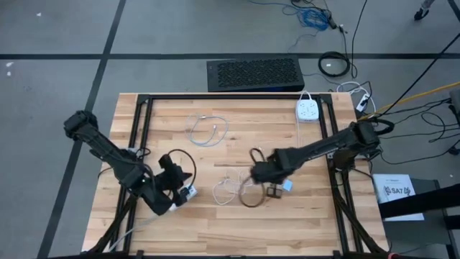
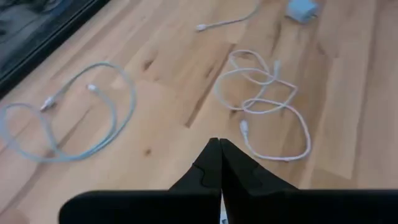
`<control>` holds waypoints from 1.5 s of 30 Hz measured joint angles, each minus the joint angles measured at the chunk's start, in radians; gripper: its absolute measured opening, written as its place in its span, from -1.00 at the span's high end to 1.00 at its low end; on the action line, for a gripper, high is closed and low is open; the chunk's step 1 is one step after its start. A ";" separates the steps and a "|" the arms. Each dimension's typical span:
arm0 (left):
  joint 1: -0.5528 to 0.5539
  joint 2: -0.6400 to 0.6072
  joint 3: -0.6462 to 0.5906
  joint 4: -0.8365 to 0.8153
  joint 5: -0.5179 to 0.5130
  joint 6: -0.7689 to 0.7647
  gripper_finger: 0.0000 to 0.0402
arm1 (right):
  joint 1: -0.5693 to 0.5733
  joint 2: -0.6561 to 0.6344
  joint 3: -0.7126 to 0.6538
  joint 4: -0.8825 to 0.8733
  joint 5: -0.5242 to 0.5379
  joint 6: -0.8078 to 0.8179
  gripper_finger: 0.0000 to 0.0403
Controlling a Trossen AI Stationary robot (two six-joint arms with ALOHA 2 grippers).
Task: Insert USB
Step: Insert the blue charger adapter into the top white outlet extension
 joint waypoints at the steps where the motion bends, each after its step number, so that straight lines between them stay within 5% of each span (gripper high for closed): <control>1: 0.005 -0.012 -0.021 0.050 0.005 0.023 1.00 | 0.015 -0.023 -0.049 -0.006 -0.028 0.054 1.00; 9: 0.052 -0.069 -0.178 0.372 0.060 0.184 1.00 | 0.157 -0.213 -0.392 0.088 -0.149 0.396 1.00; 16: 0.115 -0.064 -0.240 0.466 0.094 0.190 1.00 | 0.168 -0.228 -0.550 0.434 -0.184 0.403 1.00; 23: 0.127 -0.064 -0.243 0.496 0.105 0.239 1.00 | 0.155 -0.231 -0.508 0.542 -0.079 0.355 1.00; 32: 0.137 -0.063 -0.243 0.494 0.143 0.234 1.00 | 0.201 -0.238 -0.464 0.286 -0.166 0.400 1.00; 39: 0.211 -0.022 -0.242 0.516 0.217 0.234 1.00 | 0.145 -0.209 -0.524 0.506 -0.113 0.336 1.00; 45: 0.281 0.006 -0.242 0.576 0.288 0.295 1.00 | 0.070 -0.236 -0.505 0.635 0.031 0.196 1.00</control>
